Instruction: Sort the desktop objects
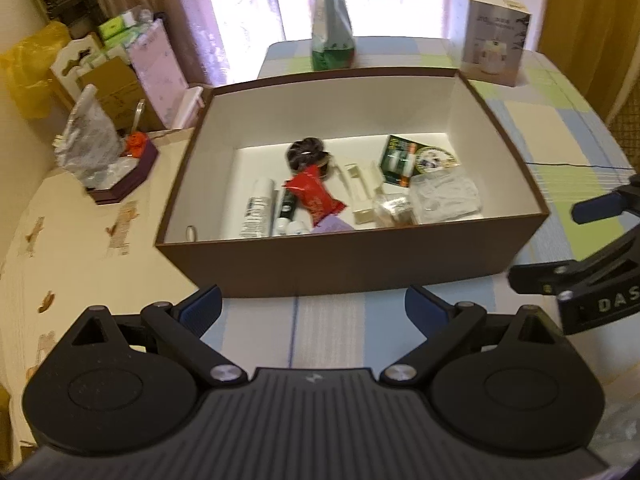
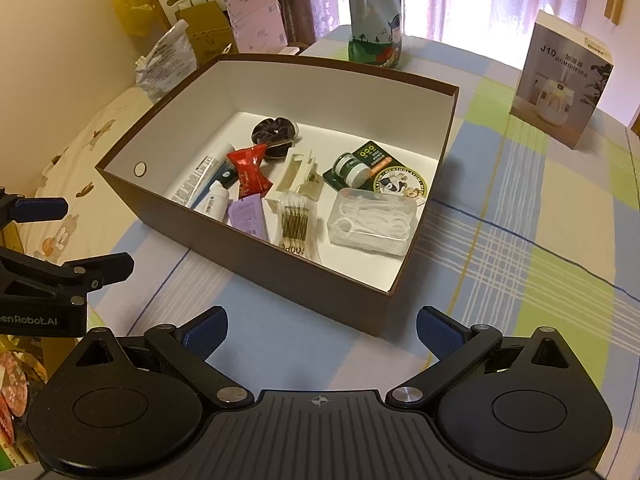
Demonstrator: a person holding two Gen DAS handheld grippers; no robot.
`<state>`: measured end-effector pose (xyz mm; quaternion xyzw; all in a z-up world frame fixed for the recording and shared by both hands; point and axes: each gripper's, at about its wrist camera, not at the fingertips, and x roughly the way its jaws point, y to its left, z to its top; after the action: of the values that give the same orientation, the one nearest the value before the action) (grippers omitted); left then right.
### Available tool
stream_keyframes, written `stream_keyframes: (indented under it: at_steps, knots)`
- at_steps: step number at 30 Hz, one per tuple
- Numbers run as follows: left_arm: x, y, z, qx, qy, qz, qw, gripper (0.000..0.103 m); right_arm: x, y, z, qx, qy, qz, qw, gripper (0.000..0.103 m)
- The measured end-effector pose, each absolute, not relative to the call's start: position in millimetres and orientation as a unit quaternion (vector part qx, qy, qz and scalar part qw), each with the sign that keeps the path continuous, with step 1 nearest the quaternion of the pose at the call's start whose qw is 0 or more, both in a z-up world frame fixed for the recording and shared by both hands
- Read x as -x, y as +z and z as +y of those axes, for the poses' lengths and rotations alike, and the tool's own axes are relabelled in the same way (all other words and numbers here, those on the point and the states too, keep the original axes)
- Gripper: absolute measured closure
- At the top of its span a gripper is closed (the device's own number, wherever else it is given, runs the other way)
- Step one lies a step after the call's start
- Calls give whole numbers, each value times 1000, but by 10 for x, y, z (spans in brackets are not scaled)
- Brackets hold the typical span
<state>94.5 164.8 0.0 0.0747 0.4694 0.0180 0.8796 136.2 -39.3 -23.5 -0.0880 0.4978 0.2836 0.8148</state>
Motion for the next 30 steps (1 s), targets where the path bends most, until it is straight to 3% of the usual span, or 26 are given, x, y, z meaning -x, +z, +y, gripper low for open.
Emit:
stream_keyframes:
  at_steps: [30]
  knots:
    - [-726,-260,1599,-48,62,515,853,6,-1230,-416,-403,109,301,510,798,0]
